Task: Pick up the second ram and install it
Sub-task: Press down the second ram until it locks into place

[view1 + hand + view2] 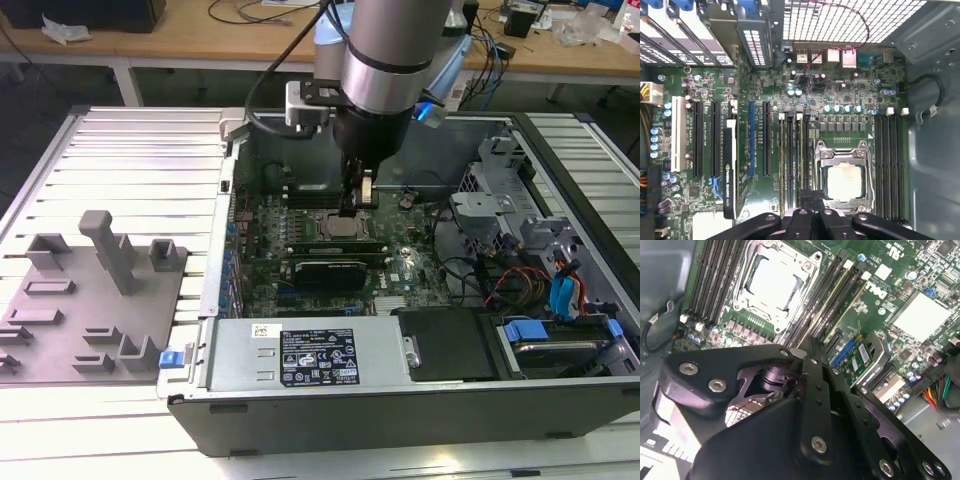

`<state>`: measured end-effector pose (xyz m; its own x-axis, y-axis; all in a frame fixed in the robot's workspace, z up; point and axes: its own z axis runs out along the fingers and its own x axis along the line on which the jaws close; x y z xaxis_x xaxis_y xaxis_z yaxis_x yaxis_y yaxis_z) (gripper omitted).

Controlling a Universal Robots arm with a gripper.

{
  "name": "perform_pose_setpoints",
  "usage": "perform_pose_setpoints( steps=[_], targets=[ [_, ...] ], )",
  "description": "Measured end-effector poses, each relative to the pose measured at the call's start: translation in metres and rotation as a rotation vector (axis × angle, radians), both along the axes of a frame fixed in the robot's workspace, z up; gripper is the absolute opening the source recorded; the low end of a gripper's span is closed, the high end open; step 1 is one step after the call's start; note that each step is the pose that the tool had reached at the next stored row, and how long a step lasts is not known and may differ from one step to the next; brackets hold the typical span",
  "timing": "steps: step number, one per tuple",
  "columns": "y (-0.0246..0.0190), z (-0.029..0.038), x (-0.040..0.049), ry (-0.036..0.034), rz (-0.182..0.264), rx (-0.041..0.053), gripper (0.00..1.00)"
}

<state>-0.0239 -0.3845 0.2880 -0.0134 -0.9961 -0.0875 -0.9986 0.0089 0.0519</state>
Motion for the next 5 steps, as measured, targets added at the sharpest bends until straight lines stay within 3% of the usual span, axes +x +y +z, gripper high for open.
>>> perform_pose_setpoints(
  steps=[5],
  targets=[
    [0.0,0.0003,0.0,0.0001,0.0,-0.0003,0.11]
  ],
)
